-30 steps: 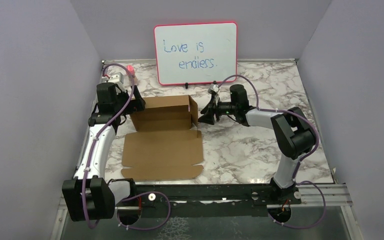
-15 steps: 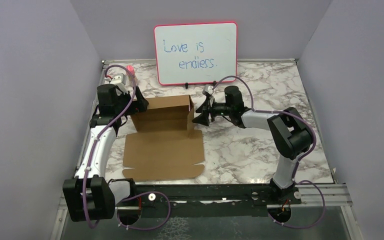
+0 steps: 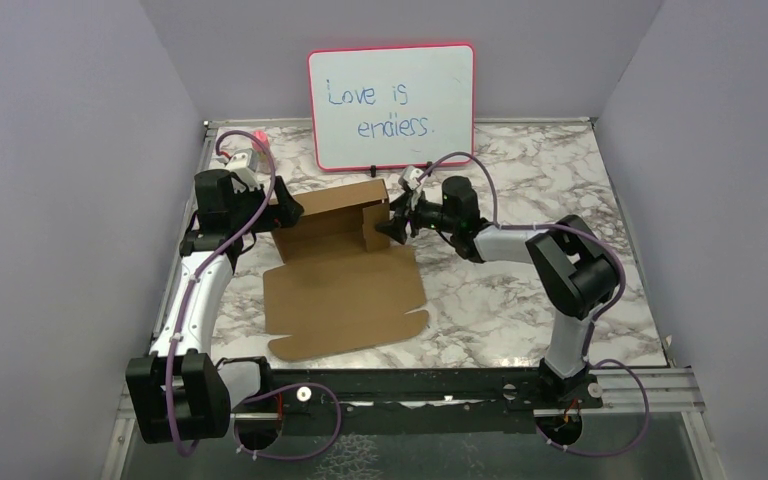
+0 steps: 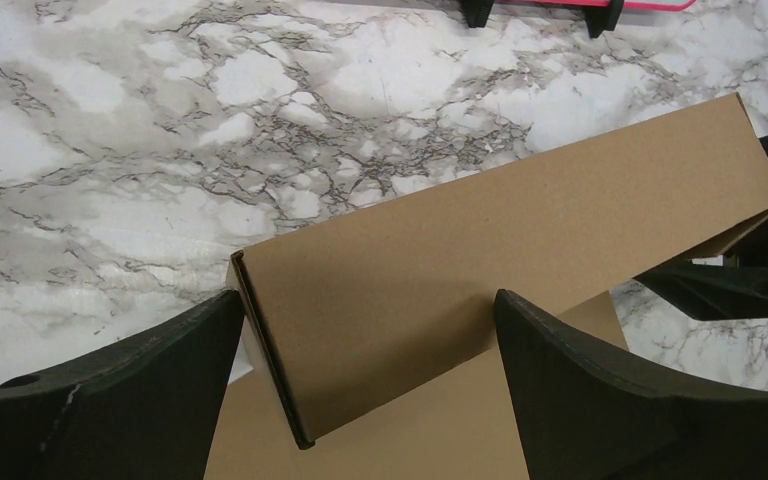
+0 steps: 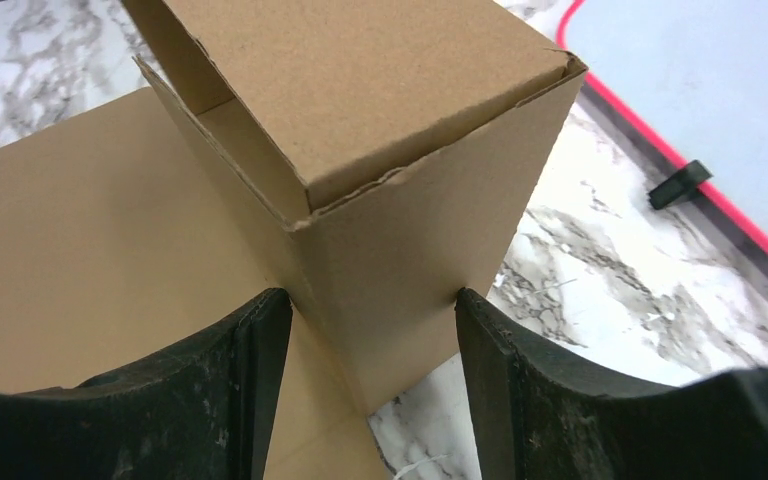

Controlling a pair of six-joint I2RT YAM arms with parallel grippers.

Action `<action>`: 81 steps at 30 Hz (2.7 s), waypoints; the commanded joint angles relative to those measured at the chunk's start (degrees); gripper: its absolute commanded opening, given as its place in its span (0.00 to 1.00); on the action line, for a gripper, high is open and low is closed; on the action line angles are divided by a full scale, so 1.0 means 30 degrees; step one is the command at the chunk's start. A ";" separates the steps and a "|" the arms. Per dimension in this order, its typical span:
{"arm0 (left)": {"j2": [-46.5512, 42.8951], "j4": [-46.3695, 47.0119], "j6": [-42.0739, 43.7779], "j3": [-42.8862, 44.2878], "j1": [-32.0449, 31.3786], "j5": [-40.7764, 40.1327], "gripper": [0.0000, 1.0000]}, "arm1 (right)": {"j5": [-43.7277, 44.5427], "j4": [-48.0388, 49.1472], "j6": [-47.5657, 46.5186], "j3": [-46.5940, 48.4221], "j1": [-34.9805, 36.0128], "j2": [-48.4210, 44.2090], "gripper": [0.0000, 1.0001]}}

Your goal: Fold the paper box

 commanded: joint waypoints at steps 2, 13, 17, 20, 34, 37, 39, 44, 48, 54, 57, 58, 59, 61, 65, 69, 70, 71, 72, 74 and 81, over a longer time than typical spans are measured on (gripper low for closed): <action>0.0178 -0.0846 0.0339 -0.0567 -0.0070 0.2379 0.93 | 0.2424 0.2331 -0.0096 0.0084 0.0456 0.0484 0.66; 0.0221 -0.0452 0.0182 -0.0779 -0.0103 0.3668 0.92 | 0.4777 0.3600 0.0203 -0.0122 0.0952 0.0938 0.56; 0.0163 -0.0356 0.0131 -0.0785 -0.0153 0.4122 0.92 | 0.6096 0.4019 0.0191 -0.0238 0.1175 0.0998 0.45; 0.0018 -0.0354 -0.0091 -0.0656 -0.0265 0.4468 0.92 | 0.6792 0.4167 0.0104 -0.0469 0.1282 0.0835 0.41; -0.1121 -0.2416 -0.1509 0.2694 -0.0528 0.2107 0.99 | 0.5983 0.3904 0.0248 -0.1737 0.1284 -0.0047 0.26; -0.0927 -0.3122 -0.1231 0.4379 -0.0528 0.1081 0.99 | 0.5559 0.3522 0.0016 -0.1732 0.1284 -0.0102 0.26; -0.0712 -0.3455 -0.1067 0.5332 -0.0516 0.0694 0.99 | 0.5359 0.3259 -0.0122 -0.1722 0.1300 -0.0164 0.26; -0.0198 -0.3738 -0.0879 0.6583 -0.0516 0.0334 0.99 | 0.5194 0.3101 -0.0334 -0.1808 0.1284 -0.0368 0.26; 0.1329 -0.3538 -0.1102 0.6945 -0.0590 0.2925 0.98 | 0.4888 0.2931 -0.0338 -0.1766 0.1292 -0.0360 0.27; 0.4356 -0.2883 -0.1292 0.7267 -0.2844 0.4459 0.96 | 0.4561 0.2704 -0.0250 -0.1609 0.1284 -0.0247 0.27; 0.5432 -0.2350 -0.1539 0.7665 -0.3780 0.4749 0.96 | 0.4507 0.2500 -0.0303 -0.1592 0.1284 -0.0234 0.27; 0.5747 -0.2212 -0.1627 0.7857 -0.3980 0.4838 0.96 | 0.4498 0.2411 -0.0322 -0.1596 0.1284 -0.0209 0.27; 0.6072 -0.2098 -0.1719 0.8049 -0.4232 0.4915 0.96 | 0.4475 0.2359 -0.0350 -0.1593 0.1284 -0.0254 0.28; 0.6825 -0.2040 -0.1744 0.8588 -0.4714 0.5110 0.96 | 0.4466 0.2366 -0.0367 -0.1628 0.1284 -0.0288 0.28; 0.8297 -0.2046 -0.1806 0.8957 -0.5050 0.5636 0.96 | 0.4700 0.2659 -0.0259 -0.1718 0.1288 -0.0289 0.28; 0.8986 -0.1550 -0.1818 0.8396 -0.5105 0.6078 0.95 | 0.5176 0.2855 -0.0126 -0.1833 0.1284 -0.0240 0.28; 0.9129 -0.1273 -0.1896 0.8164 -0.5164 0.6301 0.95 | 0.5351 0.2942 -0.0106 -0.1842 0.1284 -0.0210 0.28; 0.9245 -0.1059 -0.1994 0.7945 -0.5197 0.6570 0.94 | 0.5541 0.3056 -0.0063 -0.1894 0.1292 -0.0203 0.28; 0.9355 -0.0878 -0.2083 0.7749 -0.5223 0.6911 0.93 | 0.5745 0.3238 0.0015 -0.1941 0.1285 -0.0187 0.28; 0.9427 -0.0593 -0.2188 0.7337 -0.5205 0.7376 0.91 | 0.6112 0.3542 0.0233 -0.2035 0.1284 -0.0129 0.28; 0.9166 0.0306 -0.2442 0.6110 -0.5280 0.8098 0.90 | 0.7447 0.4050 0.0778 -0.2194 0.1336 0.0151 0.28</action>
